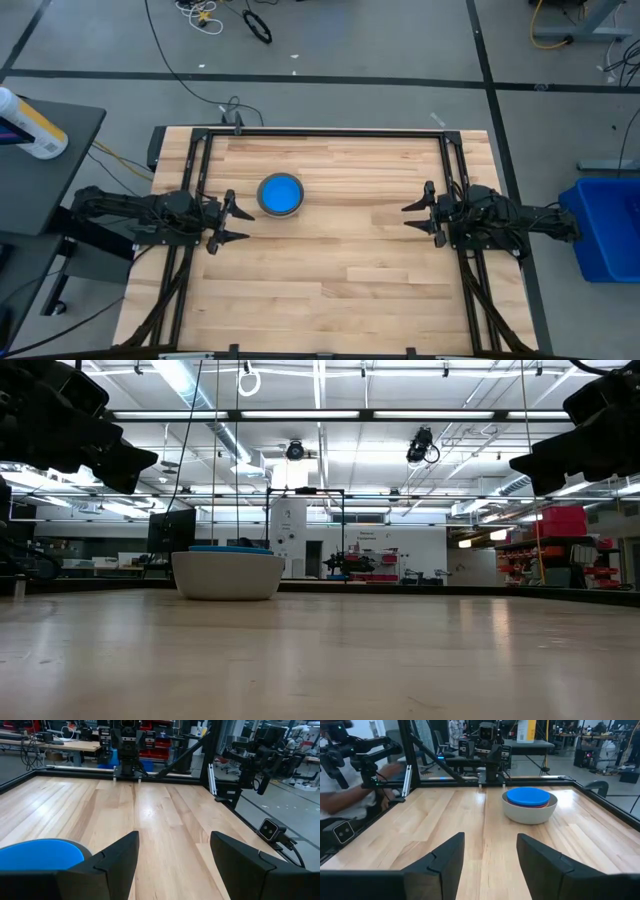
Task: Nest bowls inside each other
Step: Return to Home Position
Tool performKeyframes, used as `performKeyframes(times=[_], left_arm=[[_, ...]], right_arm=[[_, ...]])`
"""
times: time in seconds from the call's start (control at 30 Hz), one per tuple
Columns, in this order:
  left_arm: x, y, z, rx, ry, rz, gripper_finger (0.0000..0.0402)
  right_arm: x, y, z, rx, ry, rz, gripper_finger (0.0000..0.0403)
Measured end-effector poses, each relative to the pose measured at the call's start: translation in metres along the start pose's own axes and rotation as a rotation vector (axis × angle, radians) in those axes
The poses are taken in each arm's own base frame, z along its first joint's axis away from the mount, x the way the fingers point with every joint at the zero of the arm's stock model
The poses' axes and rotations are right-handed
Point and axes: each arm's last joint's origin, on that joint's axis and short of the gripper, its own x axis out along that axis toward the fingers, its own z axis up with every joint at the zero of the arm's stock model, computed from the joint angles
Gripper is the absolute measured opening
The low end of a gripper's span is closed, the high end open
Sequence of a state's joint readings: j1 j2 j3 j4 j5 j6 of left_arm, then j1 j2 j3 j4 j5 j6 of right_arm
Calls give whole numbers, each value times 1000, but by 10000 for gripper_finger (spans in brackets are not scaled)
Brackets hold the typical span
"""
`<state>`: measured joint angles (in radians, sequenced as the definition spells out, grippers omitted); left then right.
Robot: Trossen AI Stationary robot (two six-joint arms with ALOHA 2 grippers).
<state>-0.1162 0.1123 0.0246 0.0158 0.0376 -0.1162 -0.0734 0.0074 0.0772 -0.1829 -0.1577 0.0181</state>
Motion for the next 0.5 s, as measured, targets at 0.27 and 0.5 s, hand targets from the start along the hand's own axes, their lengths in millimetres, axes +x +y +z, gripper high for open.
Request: performKeyframes(times=[0.27, 0.5], left_arm=[[0, 0, 0, 0, -1, 0, 255], [0, 0, 0, 0, -1, 0, 255]], right_arm=[[0, 0, 0, 0, 0, 1, 197], [0, 0, 0, 0, 0, 1, 191]])
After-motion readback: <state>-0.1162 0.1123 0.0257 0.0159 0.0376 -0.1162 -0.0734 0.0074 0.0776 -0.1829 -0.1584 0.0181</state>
